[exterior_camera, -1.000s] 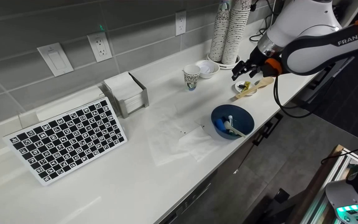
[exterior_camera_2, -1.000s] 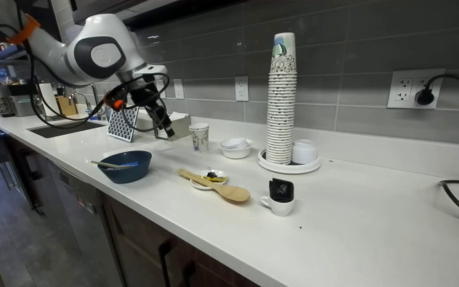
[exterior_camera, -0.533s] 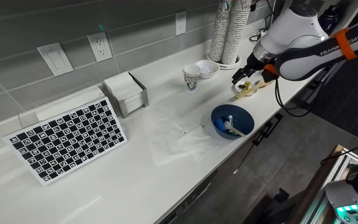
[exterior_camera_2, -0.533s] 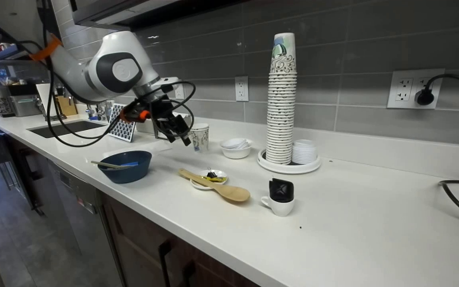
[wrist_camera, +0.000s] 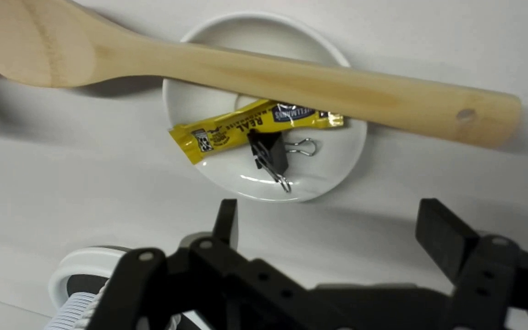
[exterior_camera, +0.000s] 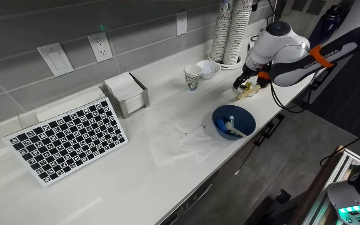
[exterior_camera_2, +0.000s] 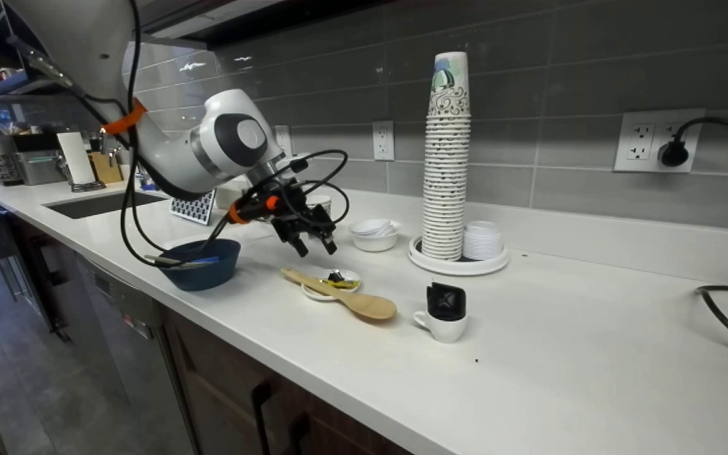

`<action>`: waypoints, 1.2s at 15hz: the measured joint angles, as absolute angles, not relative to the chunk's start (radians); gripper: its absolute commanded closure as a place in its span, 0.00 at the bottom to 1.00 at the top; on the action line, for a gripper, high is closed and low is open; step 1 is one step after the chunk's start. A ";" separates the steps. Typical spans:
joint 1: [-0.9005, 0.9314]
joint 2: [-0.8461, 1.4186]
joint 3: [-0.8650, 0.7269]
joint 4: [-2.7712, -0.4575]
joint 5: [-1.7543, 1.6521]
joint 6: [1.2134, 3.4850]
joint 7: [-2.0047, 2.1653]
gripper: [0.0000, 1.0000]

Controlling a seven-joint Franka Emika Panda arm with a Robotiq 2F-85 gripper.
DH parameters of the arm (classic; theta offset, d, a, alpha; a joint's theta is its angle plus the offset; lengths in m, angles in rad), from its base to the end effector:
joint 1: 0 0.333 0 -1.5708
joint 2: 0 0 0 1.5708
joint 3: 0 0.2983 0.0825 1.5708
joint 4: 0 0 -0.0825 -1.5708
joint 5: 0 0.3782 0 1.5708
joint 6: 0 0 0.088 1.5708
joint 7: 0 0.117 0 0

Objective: Pick up the black object from the white plate and put it in the bowl.

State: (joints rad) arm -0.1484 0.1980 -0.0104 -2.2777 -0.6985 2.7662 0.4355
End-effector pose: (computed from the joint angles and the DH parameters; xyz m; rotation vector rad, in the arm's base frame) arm 0.5458 -0.0620 0.2702 2.8021 0.0342 0.4538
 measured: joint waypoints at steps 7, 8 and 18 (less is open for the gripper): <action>-0.157 0.233 -0.014 -2.268 -0.690 2.764 0.397 0.00; -0.159 0.244 -0.017 -2.263 -0.690 2.764 0.396 0.06; -0.113 0.288 -0.110 -2.190 -0.473 2.747 0.207 0.51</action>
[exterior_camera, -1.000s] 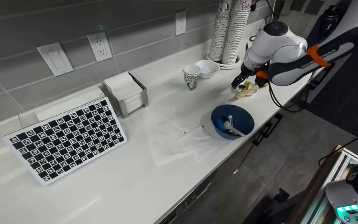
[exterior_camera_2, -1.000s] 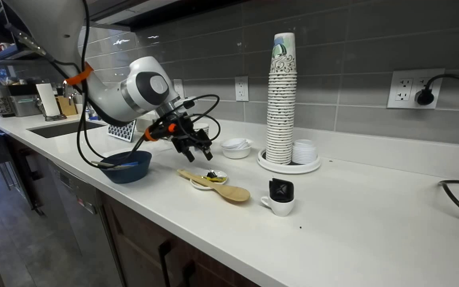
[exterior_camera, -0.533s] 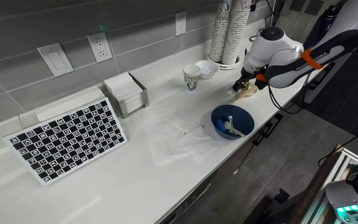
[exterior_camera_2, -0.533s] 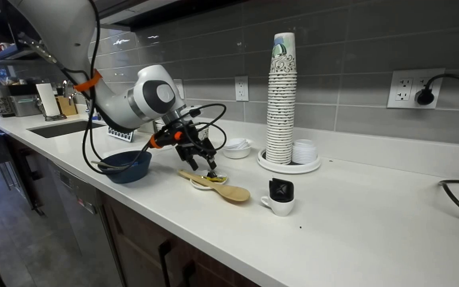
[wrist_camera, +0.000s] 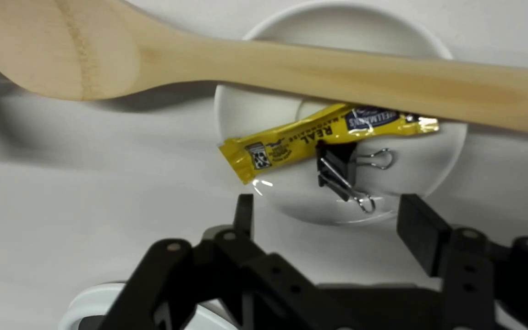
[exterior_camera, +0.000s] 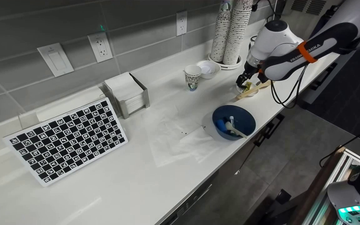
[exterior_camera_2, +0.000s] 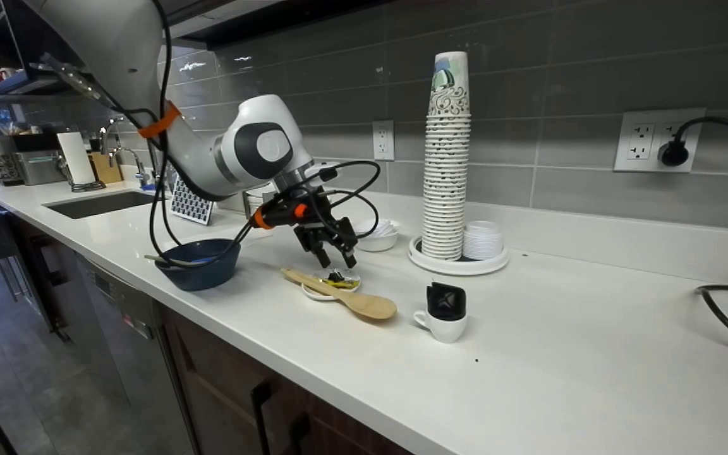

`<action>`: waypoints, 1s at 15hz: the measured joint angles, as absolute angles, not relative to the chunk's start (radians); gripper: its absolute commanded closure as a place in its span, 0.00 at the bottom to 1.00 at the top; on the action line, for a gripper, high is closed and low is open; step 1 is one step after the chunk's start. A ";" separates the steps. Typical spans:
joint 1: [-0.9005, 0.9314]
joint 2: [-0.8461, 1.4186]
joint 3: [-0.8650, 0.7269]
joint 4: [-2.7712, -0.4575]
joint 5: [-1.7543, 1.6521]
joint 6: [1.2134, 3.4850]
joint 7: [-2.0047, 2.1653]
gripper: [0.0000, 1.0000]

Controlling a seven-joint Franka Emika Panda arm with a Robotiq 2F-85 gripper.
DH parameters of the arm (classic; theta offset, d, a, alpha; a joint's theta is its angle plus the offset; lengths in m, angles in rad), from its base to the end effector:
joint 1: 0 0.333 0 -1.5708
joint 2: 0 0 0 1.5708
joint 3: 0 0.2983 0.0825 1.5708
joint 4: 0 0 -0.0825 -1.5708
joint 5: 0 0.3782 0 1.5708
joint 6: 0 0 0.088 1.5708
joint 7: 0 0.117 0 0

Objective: Pick up the black object from the white plate and put it in the bowl.

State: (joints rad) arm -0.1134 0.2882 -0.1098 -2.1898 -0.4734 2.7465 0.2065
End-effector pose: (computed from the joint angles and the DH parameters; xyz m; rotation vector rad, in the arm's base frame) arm 0.5641 -0.1109 0.2570 2.8484 -0.0090 0.3679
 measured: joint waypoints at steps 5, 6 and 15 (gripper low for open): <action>-0.092 0.302 -0.116 -2.183 -0.451 2.744 0.163 0.74; -0.088 0.305 -0.119 -2.182 -0.451 2.743 0.154 0.79; -0.073 0.301 -0.155 -2.166 -0.450 2.735 0.104 1.00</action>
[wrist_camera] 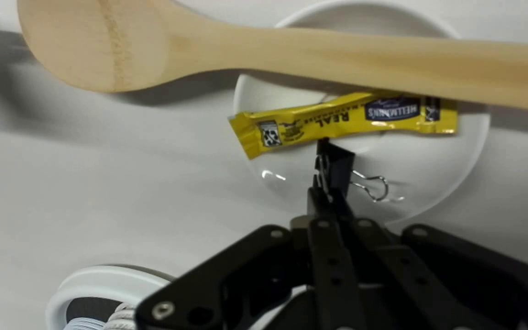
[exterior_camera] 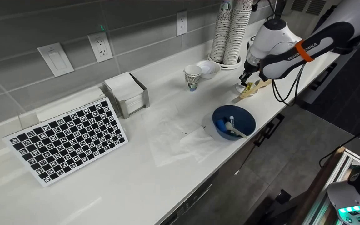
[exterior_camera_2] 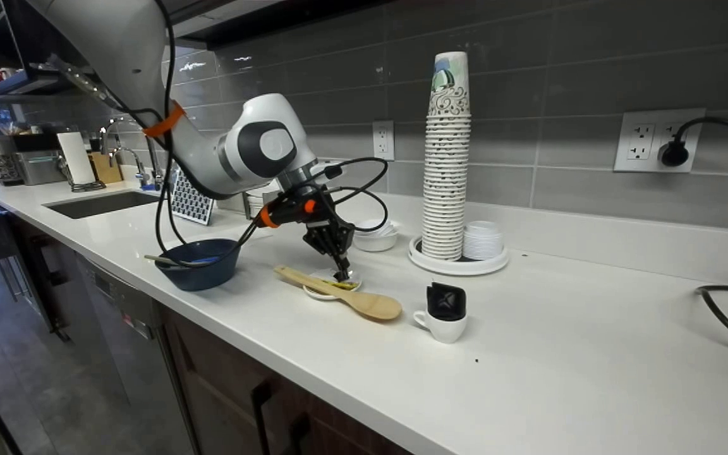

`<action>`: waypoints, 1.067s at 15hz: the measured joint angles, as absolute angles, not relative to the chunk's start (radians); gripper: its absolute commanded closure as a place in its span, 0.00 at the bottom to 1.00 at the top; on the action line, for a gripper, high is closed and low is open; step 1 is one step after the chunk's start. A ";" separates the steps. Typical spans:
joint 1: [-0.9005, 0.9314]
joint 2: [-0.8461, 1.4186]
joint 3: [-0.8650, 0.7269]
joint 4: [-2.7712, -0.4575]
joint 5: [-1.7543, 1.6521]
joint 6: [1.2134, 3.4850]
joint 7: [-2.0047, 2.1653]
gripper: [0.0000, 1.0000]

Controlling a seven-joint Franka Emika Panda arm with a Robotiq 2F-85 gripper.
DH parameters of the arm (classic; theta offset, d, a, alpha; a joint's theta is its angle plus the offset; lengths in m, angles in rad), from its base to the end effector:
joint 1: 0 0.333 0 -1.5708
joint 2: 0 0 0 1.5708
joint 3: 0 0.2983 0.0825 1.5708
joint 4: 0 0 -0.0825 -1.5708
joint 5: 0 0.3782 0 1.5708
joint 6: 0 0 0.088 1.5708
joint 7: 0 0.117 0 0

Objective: Pick up the black object from the white plate and put it in the bowl.

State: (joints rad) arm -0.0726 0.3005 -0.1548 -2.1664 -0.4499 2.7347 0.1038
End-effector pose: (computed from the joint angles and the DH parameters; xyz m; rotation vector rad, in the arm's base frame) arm 0.5696 -0.1158 0.2594 2.8292 0.1036 0.3434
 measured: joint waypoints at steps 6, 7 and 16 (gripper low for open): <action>-0.189 0.238 -0.024 -2.181 -0.121 2.727 -0.124 0.99; -0.258 0.213 0.057 -2.189 -0.038 2.719 -0.187 0.99; -0.435 -0.053 0.308 -2.197 0.585 2.278 -0.809 0.99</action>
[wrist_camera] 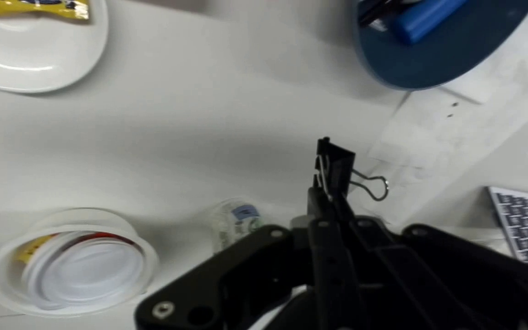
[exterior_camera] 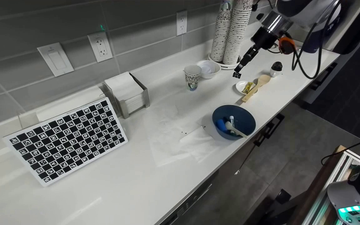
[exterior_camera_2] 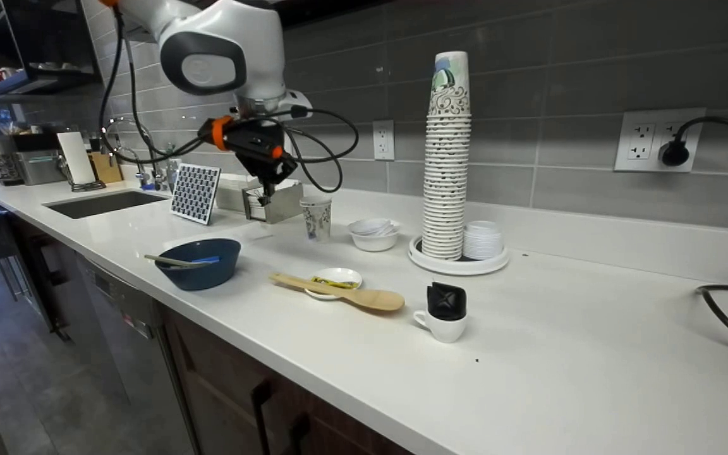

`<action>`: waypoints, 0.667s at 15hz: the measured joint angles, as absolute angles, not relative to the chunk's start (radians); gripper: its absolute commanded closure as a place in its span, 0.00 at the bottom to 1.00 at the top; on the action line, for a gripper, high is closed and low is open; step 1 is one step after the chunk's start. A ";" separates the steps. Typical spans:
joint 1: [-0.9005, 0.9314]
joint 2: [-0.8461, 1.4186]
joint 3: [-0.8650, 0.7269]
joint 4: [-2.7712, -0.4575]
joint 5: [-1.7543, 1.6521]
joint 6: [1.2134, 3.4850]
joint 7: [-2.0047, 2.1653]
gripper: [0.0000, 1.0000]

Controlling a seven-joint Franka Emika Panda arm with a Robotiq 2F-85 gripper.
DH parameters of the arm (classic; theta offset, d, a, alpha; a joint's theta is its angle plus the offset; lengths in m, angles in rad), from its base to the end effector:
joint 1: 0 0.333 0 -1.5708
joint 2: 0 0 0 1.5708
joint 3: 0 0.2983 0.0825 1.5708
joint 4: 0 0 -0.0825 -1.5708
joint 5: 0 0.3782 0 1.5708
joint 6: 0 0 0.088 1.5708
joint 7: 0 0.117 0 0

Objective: Pick up the black object from the white plate and put it in the bowl.

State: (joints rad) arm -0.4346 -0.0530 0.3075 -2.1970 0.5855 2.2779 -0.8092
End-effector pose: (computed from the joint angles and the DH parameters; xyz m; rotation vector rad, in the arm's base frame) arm 0.5330 -0.0496 0.3981 -2.7260 -0.4480 -0.4495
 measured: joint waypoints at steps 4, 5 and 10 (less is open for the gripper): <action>-0.255 -0.125 0.084 -2.197 0.588 2.031 -0.961 0.98; -0.245 -0.125 0.067 -2.197 0.588 2.018 -0.977 0.98; -0.185 -0.121 0.007 -2.199 0.590 2.005 -0.991 0.99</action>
State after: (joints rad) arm -0.1848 -0.1206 0.0073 -2.1989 0.5898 2.0053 -0.9915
